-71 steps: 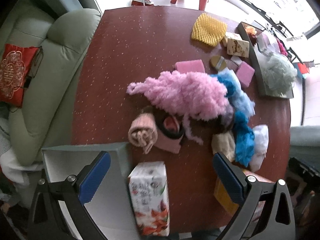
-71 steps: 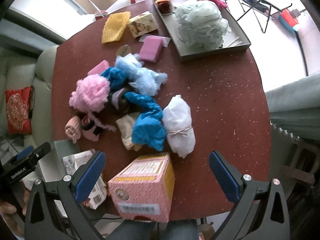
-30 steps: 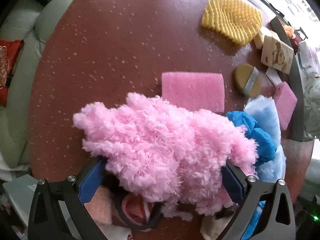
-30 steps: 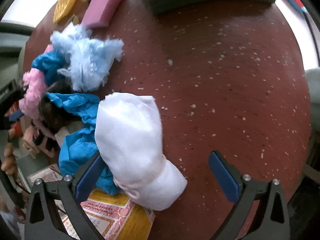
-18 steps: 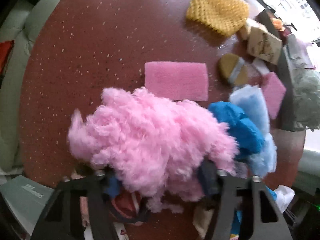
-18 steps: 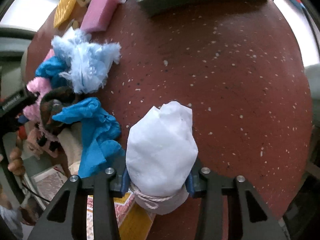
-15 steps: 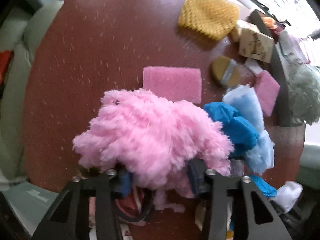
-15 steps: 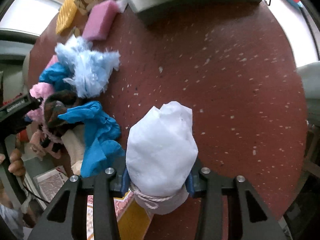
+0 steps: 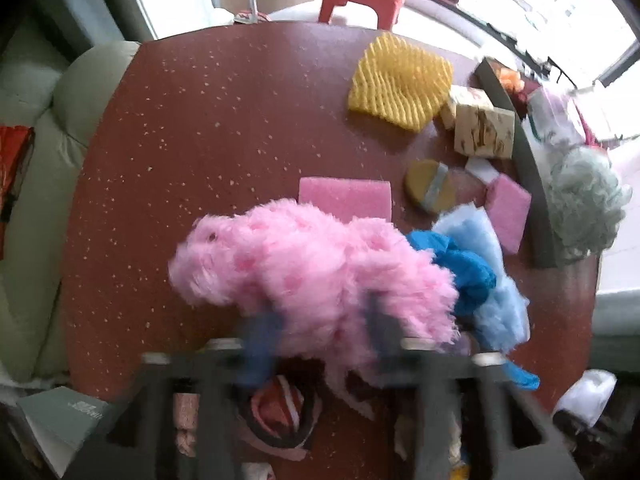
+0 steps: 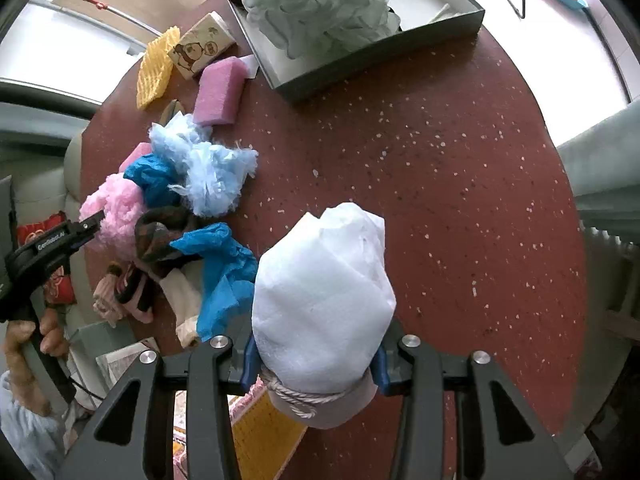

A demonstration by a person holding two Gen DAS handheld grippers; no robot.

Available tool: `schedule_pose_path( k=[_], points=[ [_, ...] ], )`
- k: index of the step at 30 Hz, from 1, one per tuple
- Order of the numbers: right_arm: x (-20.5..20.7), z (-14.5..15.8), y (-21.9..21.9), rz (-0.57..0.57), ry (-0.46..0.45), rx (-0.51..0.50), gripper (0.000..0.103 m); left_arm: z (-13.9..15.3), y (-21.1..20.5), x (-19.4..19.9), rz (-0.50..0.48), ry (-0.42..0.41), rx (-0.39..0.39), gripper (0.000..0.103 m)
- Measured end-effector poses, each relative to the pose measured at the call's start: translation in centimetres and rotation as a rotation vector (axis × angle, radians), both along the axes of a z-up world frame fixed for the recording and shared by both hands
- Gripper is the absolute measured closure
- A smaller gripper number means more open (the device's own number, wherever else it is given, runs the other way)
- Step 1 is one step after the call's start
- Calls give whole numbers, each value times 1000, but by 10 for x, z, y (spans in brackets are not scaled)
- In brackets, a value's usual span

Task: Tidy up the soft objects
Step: 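Lift both held items and carry them toward the open white box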

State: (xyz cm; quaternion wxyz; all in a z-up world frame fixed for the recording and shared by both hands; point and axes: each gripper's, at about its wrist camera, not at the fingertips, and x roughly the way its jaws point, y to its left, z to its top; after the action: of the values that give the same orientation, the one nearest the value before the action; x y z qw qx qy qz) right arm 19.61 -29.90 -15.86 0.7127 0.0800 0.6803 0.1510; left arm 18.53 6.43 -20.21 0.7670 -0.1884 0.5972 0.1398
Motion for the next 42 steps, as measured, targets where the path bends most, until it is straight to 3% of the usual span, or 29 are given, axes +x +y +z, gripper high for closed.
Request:
schedule_pose_path(
  k=[1, 4, 5, 9, 12, 13, 14, 15, 16, 19, 27, 42],
  points=[
    [-3, -2, 2, -2, 1, -1, 56, 7, 12, 0, 19, -18, -8, 28],
    [-10, -2, 4, 0, 5, 12, 55, 13, 17, -2, 61, -72, -39, 26],
    [-11, -2, 4, 3, 6, 16, 54, 12, 19, -3, 73, -63, -49, 16],
    [-14, -2, 7, 15, 12, 20, 54, -17, 27, 12, 169, 47, -83, 11],
    [-14, -3, 10, 20, 16, 21, 54, -47, 29, 20, 205, 129, -171, 11],
    [-14, -3, 10, 23, 17, 21, 54, -56, 25, 24, 192, 164, -183, 18],
    [-14, -2, 10, 26, 18, 25, 54, -59, 22, 26, 180, 178, -170, 32],
    [-15, -2, 10, 30, 17, 22, 54, -60, 19, 28, 165, 183, -153, 36],
    [-16, -2, 10, 32, 17, 19, 54, -57, 15, 29, 143, 172, -140, 47],
    [-18, -2, 8, 40, 14, 10, 54, -44, 10, 27, 84, 126, -130, 60],
    [-21, 13, -3, 15, -34, 18, 56, 1, 13, 5, 37, 16, -59, 62],
    [-52, 44, -26, -9, -73, 25, 56, 64, -31, -71, -117, -92, -79, 62]
  ],
)
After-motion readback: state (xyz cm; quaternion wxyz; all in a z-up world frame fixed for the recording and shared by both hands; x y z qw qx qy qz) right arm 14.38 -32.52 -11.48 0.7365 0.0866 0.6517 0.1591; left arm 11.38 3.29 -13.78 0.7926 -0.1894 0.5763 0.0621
